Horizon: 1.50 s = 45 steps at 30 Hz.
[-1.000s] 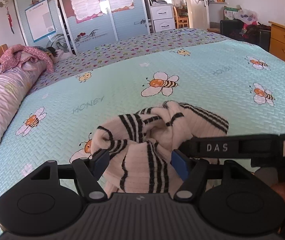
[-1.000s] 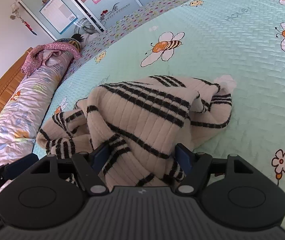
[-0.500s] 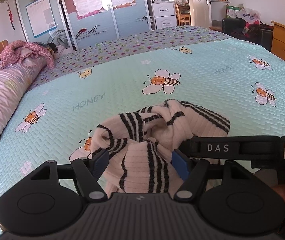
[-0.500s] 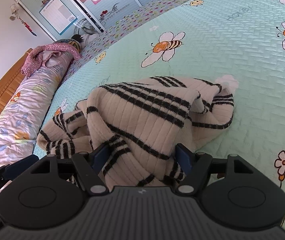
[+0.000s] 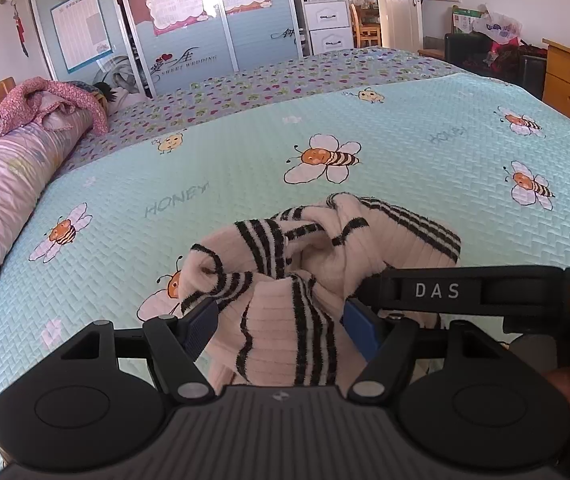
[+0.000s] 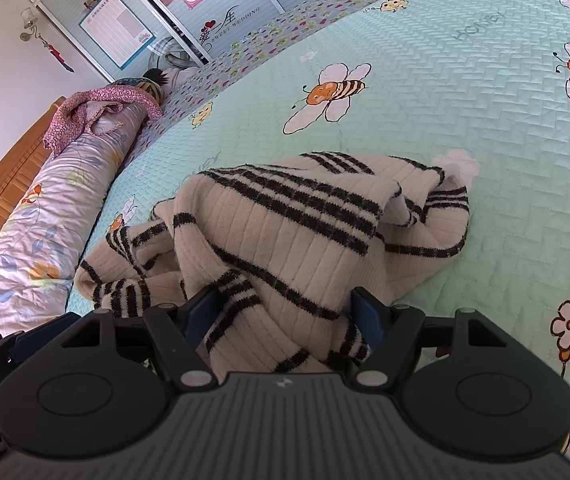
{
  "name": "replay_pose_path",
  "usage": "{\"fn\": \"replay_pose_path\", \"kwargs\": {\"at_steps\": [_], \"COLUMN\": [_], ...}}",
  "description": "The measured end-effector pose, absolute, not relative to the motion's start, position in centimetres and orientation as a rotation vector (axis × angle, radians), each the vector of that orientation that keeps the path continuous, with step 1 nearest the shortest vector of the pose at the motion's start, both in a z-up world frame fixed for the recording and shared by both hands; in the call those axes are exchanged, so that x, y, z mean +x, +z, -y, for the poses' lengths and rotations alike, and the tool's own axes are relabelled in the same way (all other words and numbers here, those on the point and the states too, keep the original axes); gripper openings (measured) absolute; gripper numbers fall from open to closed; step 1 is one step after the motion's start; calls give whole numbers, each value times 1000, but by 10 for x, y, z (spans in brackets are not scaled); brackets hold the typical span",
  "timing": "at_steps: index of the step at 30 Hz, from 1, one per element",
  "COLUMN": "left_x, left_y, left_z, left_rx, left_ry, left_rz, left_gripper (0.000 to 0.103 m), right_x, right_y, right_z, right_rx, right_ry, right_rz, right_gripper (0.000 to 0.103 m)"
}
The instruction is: Fold clothes
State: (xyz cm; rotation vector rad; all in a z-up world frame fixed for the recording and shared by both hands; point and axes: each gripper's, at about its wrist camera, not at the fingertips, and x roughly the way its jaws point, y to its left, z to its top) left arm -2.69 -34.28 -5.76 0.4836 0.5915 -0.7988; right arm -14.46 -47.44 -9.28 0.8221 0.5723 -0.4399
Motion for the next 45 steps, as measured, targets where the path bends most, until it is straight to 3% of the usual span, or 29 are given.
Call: {"fn": "replay_pose_path", "kwargs": {"at_steps": [24,28,29,31,32,34,41,45], "left_x": [-19,-17,-16,-15,-15,-15,-34,-40], "left_y": [-100,-112,-115,-116,-115,-109,-71,-67], "left_z": [349,359,360,357,354,344,274,252], "left_rx": [565,595,600,593,586,552,395,401], "left_ry": [-802,-788,-782,-771,-765,-756,-722,-701], "left_rz": [-654,-665,-674,-675,-672,-664,-575,-580], "left_gripper": [77,79,79,78,78,78,77,77], "right_x": [-161,-152,-148,-142,-139,-136,-145,-148], "right_y": [-89,-99,-104,-108,-103,-92,-41,-32], "right_z": [487,504,508,511,506,495,433,397], "right_rx": [874,896,931,969,931,866,766,717], "right_ry": [-432,-445,-421,-375,-352,-299,-18,116], "right_rz": [-518,-534,-529,-517,-509,-489,-373,-400], "right_gripper": [74,78,77,37,34,17,14,14]}}
